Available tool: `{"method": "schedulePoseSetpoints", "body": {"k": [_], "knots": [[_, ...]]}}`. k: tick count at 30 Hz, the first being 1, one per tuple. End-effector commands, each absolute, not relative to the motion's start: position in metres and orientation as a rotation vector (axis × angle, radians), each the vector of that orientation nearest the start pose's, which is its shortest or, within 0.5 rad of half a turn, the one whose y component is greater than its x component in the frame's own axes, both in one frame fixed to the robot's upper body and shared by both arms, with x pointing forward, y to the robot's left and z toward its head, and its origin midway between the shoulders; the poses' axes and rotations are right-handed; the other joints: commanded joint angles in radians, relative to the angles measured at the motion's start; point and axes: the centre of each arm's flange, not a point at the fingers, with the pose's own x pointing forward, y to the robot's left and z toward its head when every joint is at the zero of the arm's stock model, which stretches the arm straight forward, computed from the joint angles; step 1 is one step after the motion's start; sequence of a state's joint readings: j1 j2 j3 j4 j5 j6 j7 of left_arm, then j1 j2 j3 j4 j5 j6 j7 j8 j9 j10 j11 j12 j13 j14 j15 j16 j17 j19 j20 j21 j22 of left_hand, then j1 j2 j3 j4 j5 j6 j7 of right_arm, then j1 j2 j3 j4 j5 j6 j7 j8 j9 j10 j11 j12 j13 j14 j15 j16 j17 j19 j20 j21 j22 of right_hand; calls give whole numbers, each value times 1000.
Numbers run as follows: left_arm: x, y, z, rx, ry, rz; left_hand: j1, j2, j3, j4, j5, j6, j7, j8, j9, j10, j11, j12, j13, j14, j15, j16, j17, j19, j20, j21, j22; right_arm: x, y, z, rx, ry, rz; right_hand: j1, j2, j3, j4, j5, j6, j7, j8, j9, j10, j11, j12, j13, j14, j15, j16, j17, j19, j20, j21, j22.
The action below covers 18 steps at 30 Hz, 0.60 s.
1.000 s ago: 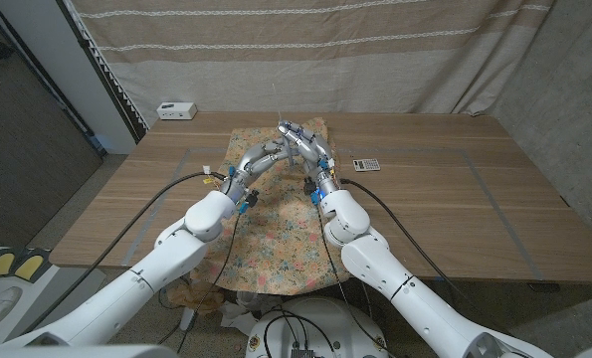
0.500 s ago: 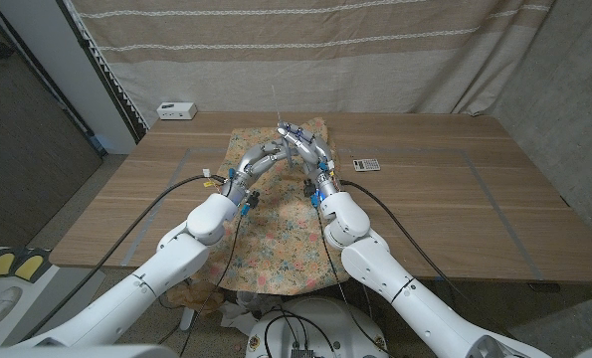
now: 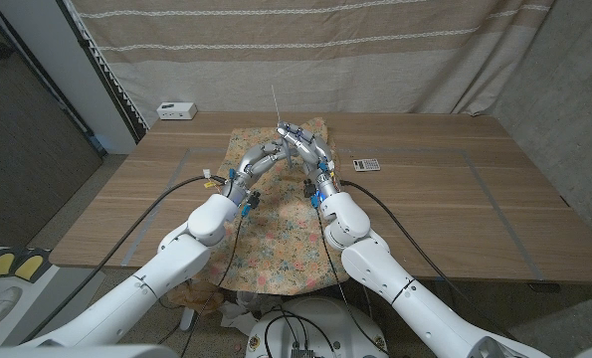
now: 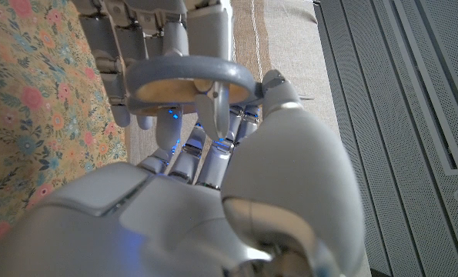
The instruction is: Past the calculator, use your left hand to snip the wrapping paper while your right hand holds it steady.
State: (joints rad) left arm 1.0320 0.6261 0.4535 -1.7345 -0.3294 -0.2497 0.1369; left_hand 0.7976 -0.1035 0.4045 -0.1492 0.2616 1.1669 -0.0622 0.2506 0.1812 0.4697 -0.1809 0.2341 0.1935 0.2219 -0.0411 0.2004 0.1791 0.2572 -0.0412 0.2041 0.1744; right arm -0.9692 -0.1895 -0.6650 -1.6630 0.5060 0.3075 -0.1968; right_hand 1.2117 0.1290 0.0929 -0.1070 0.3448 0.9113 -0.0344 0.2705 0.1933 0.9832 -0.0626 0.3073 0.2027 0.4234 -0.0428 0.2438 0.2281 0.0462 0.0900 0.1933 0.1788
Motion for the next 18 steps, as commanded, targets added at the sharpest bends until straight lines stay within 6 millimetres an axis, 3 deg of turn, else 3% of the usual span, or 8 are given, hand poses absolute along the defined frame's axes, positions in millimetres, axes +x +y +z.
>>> {"method": "schedulePoseSetpoints", "body": {"k": [1, 6, 8, 18], "knots": [[563, 193, -41, 264, -723, -324, 57, 32, 36, -12, -20, 10, 1, -11, 2, 13, -6, -2, 2, 11, -163, -6, 1, 13, -84, 2, 6, 532, -6, -30, 308, -690, 540, 24, 36, 2, -2, 4, 138, -133, 4, 4, 167, -133, 8, 2, 6, -186, 4, 1, 4, 4, 9, 5], [565, 194, -42, 241, -719, -336, 82, 46, 56, -17, -31, 3, 7, -21, 2, 15, -7, -5, 2, 14, -164, -7, 1, 12, -84, 0, 5, 532, -6, -30, 311, -685, 541, 24, 36, 2, -2, 5, 139, -133, 4, 4, 167, -133, 7, 1, 7, -186, 4, 1, 4, 4, 9, 5], [566, 194, -43, 231, -723, -341, 90, 58, 69, -15, -36, -1, 30, -27, 1, 19, -1, -6, 2, 17, -158, -7, 2, 11, -83, 0, 6, 532, -6, -30, 316, -684, 541, 25, 37, 2, -2, 5, 139, -133, 4, 4, 167, -133, 7, 1, 7, -186, 4, 1, 4, 3, 9, 5], [567, 195, -43, 236, -723, -349, 104, 78, 91, -15, -38, 7, 48, -29, 1, 22, 4, -8, 2, 19, -151, -8, 2, 10, -81, 0, 6, 532, -6, -30, 316, -685, 544, 26, 37, 2, -2, 5, 139, -131, 3, 4, 169, -133, 6, 1, 9, -186, 5, 1, 4, 5, 10, 5]]}}
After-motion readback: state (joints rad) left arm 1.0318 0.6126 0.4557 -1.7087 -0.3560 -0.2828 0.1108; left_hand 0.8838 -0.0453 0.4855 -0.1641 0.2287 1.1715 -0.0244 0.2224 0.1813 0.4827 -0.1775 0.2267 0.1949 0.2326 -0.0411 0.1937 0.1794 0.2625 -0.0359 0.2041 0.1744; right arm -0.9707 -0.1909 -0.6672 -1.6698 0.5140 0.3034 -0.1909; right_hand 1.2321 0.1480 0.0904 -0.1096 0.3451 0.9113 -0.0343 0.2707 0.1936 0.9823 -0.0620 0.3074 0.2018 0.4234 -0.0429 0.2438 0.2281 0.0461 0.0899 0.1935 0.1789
